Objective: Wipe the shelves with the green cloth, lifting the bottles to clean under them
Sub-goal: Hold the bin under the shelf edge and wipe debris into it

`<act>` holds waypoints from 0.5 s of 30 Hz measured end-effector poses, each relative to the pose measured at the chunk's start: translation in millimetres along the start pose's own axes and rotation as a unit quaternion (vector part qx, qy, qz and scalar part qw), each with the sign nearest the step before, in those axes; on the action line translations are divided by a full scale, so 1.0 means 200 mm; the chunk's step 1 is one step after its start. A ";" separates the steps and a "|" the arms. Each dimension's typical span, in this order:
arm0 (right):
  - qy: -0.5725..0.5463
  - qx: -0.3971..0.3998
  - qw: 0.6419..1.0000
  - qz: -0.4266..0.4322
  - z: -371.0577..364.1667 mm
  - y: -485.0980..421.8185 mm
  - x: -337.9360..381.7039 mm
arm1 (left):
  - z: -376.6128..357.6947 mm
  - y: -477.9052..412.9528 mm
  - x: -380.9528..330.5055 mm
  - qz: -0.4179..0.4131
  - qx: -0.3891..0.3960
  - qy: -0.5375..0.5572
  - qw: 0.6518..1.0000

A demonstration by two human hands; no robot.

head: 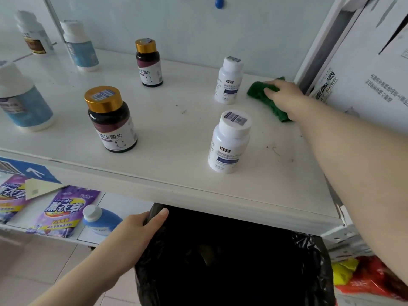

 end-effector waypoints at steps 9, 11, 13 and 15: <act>-0.010 -0.011 0.998 0.057 -0.02 0.50 0.01 | 0.01 0.01 -0.07 -0.043 0.006 -0.044 0.998; -0.028 -0.021 0.998 0.055 -0.02 0.65 0.00 | 0.00 0.01 -0.07 -0.046 0.012 -0.034 0.998; -0.053 -0.023 0.997 0.051 -0.01 0.79 0.00 | -0.01 0.01 -0.07 -0.051 0.021 -0.023 0.998; -0.064 -0.019 0.997 0.048 0.00 0.92 0.00 | -0.01 0.00 -0.07 -0.059 0.024 -0.021 0.998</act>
Point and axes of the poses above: each hand's wrist, its own y-axis away from the middle knuckle, its own z-axis out of the back of the hand, x = y × z, the point moved 8 cm from there along -y, towards the middle knuckle, and after that the axes turned 12 degrees about -y, right-handed, at the moved point
